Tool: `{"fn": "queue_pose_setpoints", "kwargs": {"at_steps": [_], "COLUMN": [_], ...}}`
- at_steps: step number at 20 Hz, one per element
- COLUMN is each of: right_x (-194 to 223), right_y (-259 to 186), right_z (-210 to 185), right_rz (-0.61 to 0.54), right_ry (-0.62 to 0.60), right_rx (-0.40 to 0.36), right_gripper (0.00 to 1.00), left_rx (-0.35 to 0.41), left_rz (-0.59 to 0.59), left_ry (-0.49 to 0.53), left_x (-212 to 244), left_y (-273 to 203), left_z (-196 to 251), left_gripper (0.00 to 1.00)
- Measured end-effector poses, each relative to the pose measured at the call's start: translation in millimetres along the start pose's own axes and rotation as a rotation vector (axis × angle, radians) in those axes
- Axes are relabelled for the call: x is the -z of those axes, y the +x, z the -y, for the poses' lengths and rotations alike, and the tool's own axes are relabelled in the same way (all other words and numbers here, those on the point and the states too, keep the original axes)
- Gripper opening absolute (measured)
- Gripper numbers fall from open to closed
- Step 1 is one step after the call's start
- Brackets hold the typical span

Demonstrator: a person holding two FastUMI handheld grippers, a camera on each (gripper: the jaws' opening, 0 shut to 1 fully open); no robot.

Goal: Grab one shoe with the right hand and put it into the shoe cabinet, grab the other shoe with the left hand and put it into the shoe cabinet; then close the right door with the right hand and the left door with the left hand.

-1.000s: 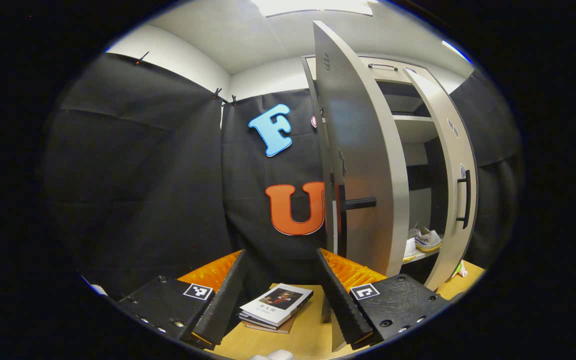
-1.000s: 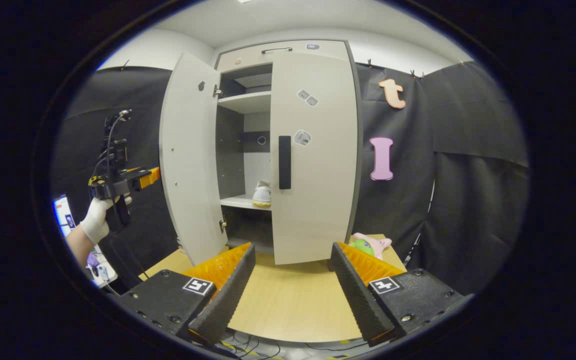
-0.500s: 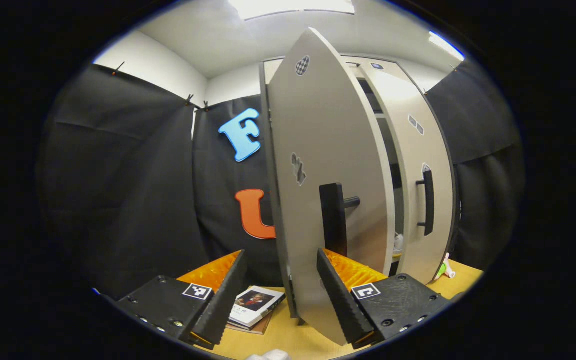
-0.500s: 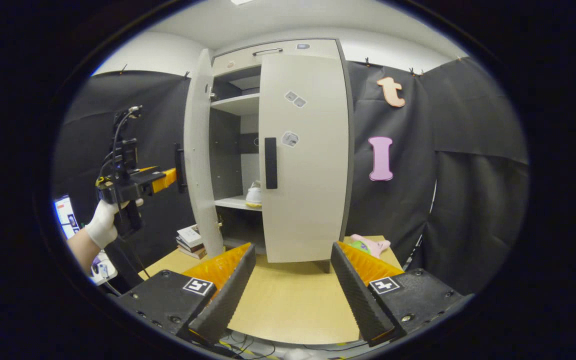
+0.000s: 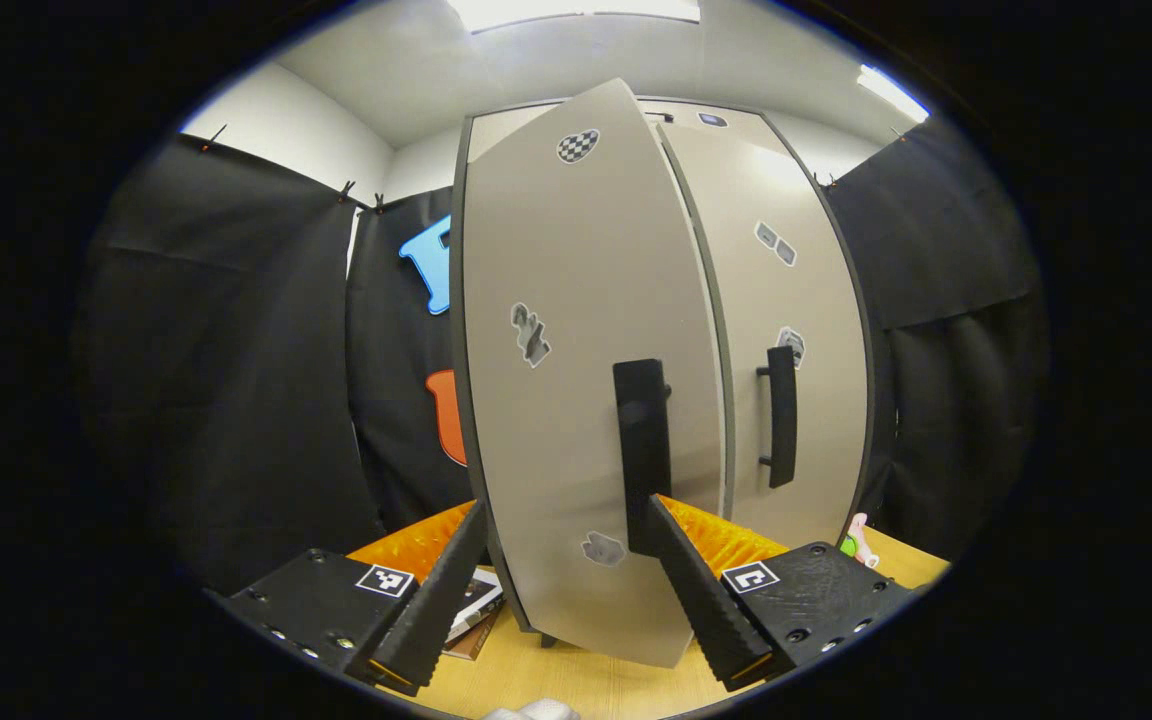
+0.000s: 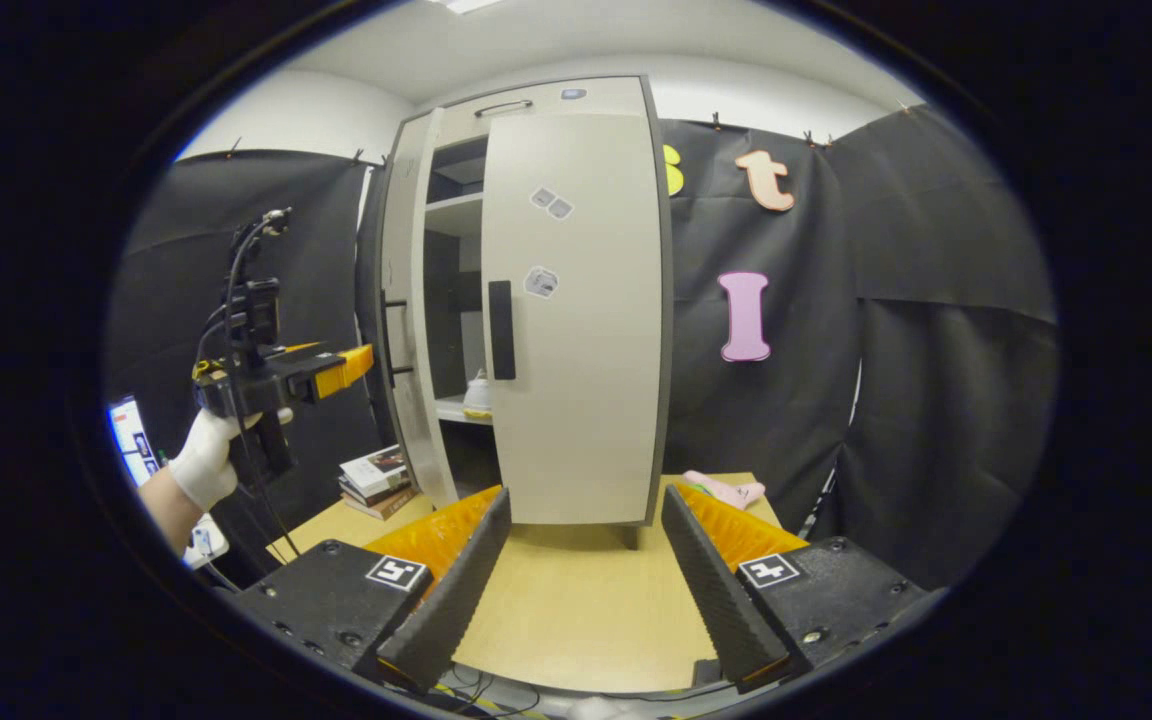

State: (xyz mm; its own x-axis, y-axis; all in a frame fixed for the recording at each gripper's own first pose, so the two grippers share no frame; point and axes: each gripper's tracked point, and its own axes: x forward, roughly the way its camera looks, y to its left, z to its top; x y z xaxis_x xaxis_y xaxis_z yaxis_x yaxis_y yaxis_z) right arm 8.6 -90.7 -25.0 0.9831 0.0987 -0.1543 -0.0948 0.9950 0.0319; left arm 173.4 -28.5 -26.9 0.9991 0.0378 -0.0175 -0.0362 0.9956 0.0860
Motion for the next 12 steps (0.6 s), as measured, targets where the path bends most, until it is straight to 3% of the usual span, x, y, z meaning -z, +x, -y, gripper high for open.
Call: {"fn": "queue_pose_setpoints", "kwargs": {"at_steps": [8,9,11,12], "right_x": [-20,-20,-21,-22], "right_y": [-9,-8,-10,-11], "right_z": [-23,-28,-35,-38], "right_rz": [0.050,0.050,0.058,0.063], "right_ry": [0.022,0.026,0.035,0.041], "right_rx": [-0.026,-0.033,-0.037,-0.037], "right_gripper": [0.95,0.95,0.99,0.95], "left_rx": [0.044,0.044,0.034,0.030], "left_rz": [-0.047,-0.051,-0.060,-0.061], "left_ry": [-0.059,-0.061,-0.057,-0.059], "left_x": [6,6,6,5], "left_y": [-66,-77,-95,-104], "left_z": [12,10,6,4], "left_gripper": [0.96,1.00,0.96,0.96]}}
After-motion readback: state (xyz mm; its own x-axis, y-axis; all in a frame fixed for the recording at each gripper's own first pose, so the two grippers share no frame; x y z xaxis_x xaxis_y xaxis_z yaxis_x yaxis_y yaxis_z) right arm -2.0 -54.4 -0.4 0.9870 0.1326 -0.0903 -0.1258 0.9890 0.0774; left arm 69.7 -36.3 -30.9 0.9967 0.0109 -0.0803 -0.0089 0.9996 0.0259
